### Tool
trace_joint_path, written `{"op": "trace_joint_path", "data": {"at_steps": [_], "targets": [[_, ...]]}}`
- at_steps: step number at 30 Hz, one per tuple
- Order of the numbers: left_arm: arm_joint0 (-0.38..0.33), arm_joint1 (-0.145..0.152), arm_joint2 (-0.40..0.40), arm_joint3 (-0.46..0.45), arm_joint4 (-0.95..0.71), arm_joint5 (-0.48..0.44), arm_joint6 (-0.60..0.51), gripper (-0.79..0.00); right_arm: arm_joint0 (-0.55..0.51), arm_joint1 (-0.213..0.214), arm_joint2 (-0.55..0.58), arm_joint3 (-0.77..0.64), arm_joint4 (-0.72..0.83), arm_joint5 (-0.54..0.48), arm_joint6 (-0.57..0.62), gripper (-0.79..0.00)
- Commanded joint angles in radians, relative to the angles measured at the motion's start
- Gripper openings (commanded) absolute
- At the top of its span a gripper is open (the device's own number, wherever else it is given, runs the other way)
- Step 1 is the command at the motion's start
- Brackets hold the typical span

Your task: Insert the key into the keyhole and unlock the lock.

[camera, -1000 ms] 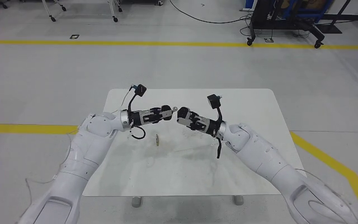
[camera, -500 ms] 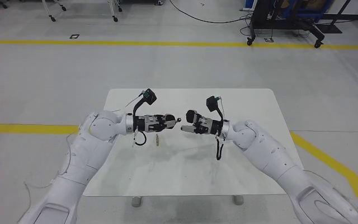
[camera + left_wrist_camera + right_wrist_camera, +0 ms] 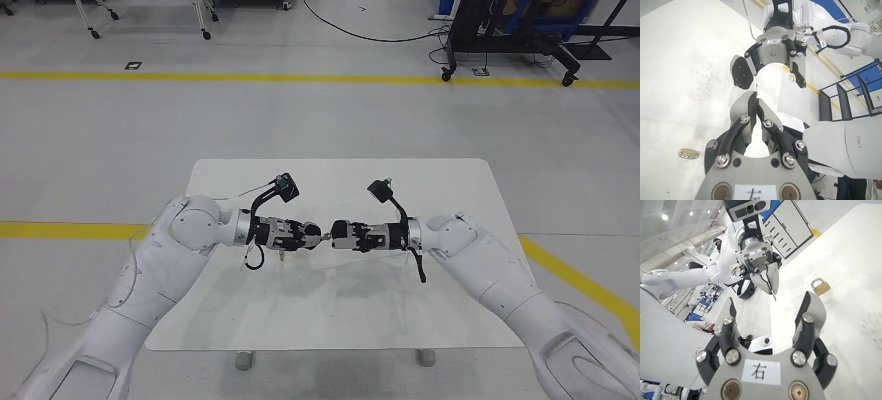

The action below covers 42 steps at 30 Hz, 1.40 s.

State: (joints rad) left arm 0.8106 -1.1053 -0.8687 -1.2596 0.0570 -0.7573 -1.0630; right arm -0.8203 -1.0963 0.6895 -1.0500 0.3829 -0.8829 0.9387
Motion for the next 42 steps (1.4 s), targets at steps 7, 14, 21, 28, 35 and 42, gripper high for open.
{"op": "trace_joint_path", "data": {"at_steps": [7, 14, 21, 28, 35, 42], "targets": [[-0.025, 0.018, 0.046, 0.007, -0.02, -0.024, 0.024, -0.785, 0.023, -0.014, -0.04, 0.016, 0.019, 0.012, 0.011, -0.511], [-0.042, 0.031, 0.076, 0.013, -0.029, -0.039, 0.04, -0.785, 0.039, -0.022, -0.069, 0.029, 0.025, 0.01, 0.008, -0.585], [-0.056, 0.04, 0.098, 0.018, -0.036, -0.048, 0.048, -0.785, 0.049, -0.024, -0.082, 0.047, 0.03, -0.003, -0.005, -0.705], [-0.066, 0.045, 0.12, 0.019, -0.042, -0.054, 0.054, -0.785, 0.056, -0.024, -0.094, 0.053, 0.027, -0.01, -0.011, -0.785], [-0.076, 0.049, 0.118, 0.049, -0.069, -0.043, 0.07, 0.0, 0.061, -0.022, -0.099, 0.06, 0.022, -0.024, -0.025, -0.785], [-0.071, 0.055, 0.087, 0.065, -0.062, -0.038, 0.116, 0.0, 0.066, 0.002, -0.061, 0.085, 0.001, -0.064, -0.066, -0.785]]}}
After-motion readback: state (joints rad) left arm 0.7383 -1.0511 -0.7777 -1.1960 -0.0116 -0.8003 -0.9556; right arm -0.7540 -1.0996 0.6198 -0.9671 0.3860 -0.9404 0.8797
